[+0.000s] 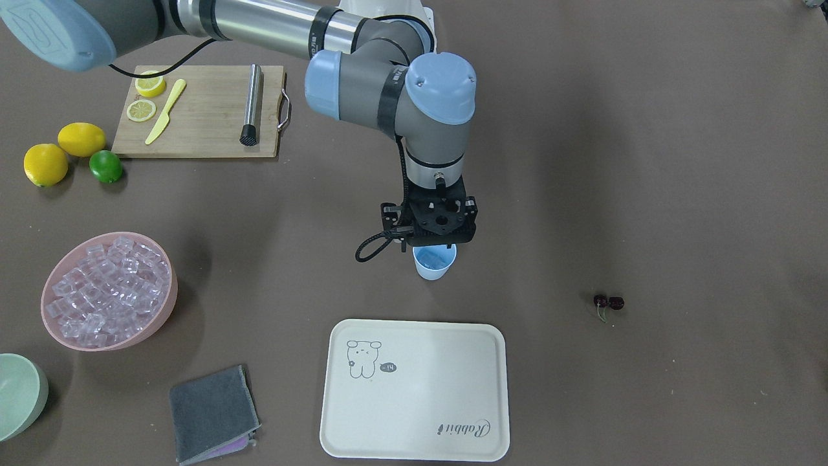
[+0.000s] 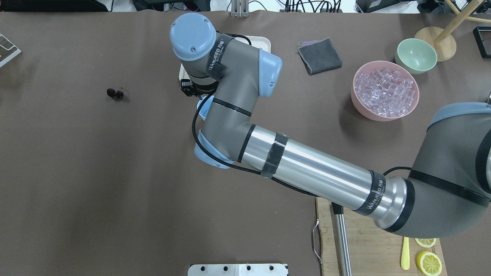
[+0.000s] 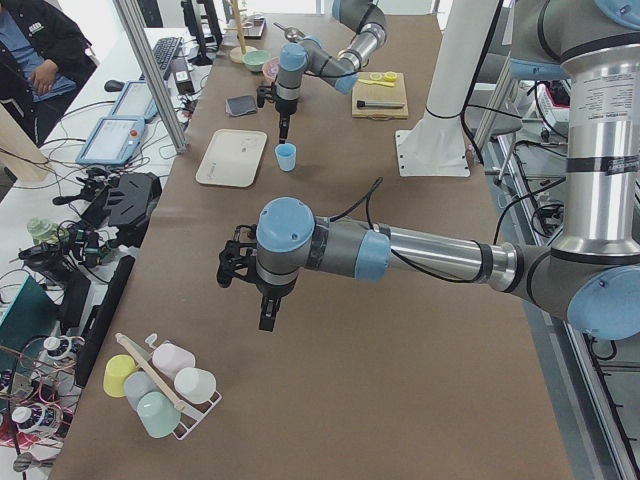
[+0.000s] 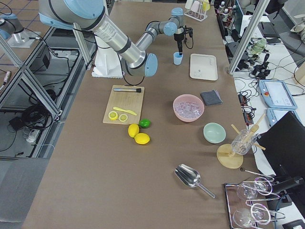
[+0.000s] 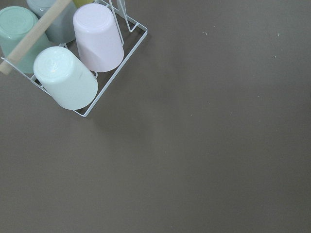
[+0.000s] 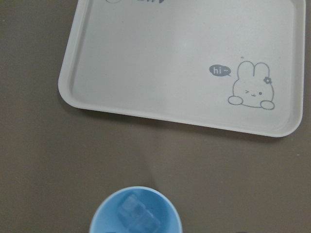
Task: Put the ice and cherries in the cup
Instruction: 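Carry the ice cube with the right gripper to the cup and drop it, then return the right gripper to the pink bowl of ice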
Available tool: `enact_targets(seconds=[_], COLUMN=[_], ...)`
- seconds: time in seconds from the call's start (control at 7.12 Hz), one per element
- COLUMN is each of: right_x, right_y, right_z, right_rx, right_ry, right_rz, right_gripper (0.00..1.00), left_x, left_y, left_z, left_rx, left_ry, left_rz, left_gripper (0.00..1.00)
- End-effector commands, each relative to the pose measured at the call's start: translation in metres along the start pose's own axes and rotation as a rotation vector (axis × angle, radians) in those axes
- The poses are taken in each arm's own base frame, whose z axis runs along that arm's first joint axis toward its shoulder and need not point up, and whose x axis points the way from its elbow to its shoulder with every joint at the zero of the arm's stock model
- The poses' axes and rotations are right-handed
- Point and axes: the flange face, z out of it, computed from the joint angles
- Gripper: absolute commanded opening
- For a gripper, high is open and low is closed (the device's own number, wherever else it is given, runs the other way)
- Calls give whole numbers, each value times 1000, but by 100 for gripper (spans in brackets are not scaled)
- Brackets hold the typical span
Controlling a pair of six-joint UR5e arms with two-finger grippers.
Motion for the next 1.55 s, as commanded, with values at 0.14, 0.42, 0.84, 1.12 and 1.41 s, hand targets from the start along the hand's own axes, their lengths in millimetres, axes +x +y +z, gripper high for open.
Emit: enact_targets(seconds=[0.14,0.42,0.84,1.12,1.41], right_x=[177,311,436,415,420], right_y=[7,-3,-5,2,-8], right_z=[-37,-24,-1,39,52], right_rx=[-33,-62,-106,-108,-126], right_ry=[141,240,379,504,512], right_rz=[-275,-201,-134,-279,-400], right_gripper=[98,95,89,90,90], left_x=[2,3,3,4,5], left_y=[0,-1,-3,-3,-4], left_z=[-2,-3,-2,-2,-3], left_rx=[4,6,5,6,8], left_ry=[2,2,2,2,2], left_rz=[4,7,8,9,11], left_gripper=[98,98,98,98,98])
